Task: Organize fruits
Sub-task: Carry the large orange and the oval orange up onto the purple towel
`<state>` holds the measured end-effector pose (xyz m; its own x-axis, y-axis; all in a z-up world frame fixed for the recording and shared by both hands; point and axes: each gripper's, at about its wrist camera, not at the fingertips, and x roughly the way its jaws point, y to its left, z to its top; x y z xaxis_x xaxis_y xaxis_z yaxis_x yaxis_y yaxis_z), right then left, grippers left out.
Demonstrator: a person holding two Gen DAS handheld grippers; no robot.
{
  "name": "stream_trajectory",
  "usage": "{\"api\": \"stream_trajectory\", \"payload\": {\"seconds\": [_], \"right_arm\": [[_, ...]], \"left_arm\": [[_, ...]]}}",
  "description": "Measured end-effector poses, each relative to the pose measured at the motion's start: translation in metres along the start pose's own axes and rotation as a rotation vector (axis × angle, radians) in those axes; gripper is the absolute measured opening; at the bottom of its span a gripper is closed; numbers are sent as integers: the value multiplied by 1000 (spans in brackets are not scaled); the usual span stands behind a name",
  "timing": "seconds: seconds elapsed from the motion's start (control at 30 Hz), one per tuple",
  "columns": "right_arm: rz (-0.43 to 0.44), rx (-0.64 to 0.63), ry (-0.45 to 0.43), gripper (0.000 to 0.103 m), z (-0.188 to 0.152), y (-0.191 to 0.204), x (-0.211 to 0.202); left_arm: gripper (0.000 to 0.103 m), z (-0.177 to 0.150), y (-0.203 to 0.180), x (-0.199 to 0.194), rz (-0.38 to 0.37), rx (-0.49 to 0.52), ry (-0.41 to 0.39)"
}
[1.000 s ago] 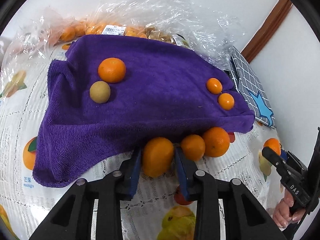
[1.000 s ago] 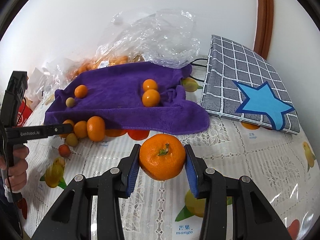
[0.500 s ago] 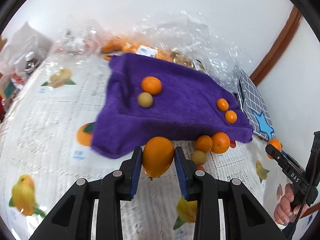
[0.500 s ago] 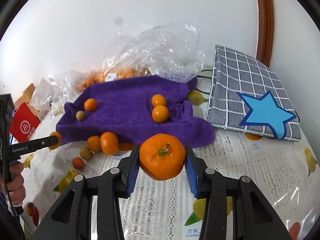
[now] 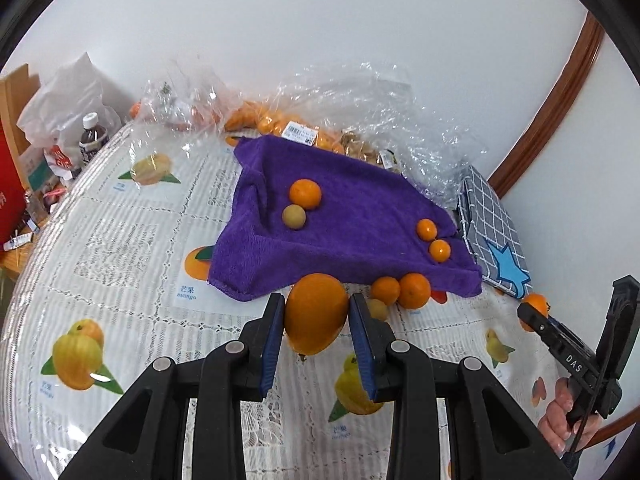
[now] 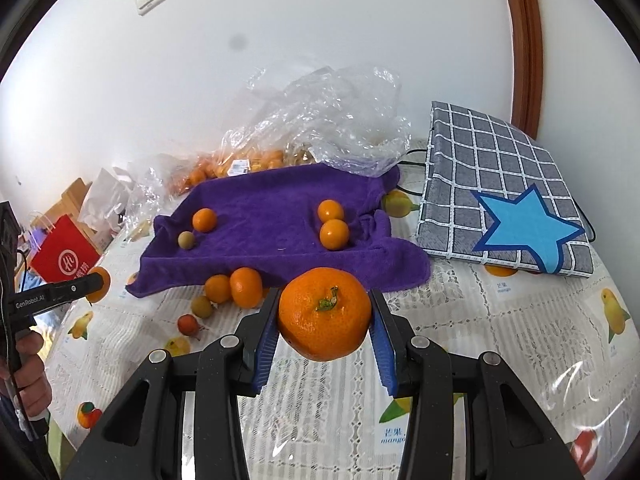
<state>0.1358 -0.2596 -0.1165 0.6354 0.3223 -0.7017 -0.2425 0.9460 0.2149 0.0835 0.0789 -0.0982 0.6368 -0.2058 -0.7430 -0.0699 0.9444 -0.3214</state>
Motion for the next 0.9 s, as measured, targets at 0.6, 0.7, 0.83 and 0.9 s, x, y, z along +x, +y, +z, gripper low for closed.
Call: {"api": "stream_trajectory", "payload": {"seconds": [0.6, 0.7, 0.83, 0.9], "right_arm": [[-1, -26, -11, 42, 12, 12, -21], [0, -36, -10, 42, 18, 16, -18], [11, -35, -9, 42, 28, 19, -13], [19, -30, -4, 42, 34, 20, -8]], "left_arm": [[31, 20, -24, -29, -12, 30, -62], [31, 28, -26, -29, -15, 32, -70], [31, 42, -29, -23, -17, 31, -69], [31, 50, -31, -19, -21, 35, -68]]}}
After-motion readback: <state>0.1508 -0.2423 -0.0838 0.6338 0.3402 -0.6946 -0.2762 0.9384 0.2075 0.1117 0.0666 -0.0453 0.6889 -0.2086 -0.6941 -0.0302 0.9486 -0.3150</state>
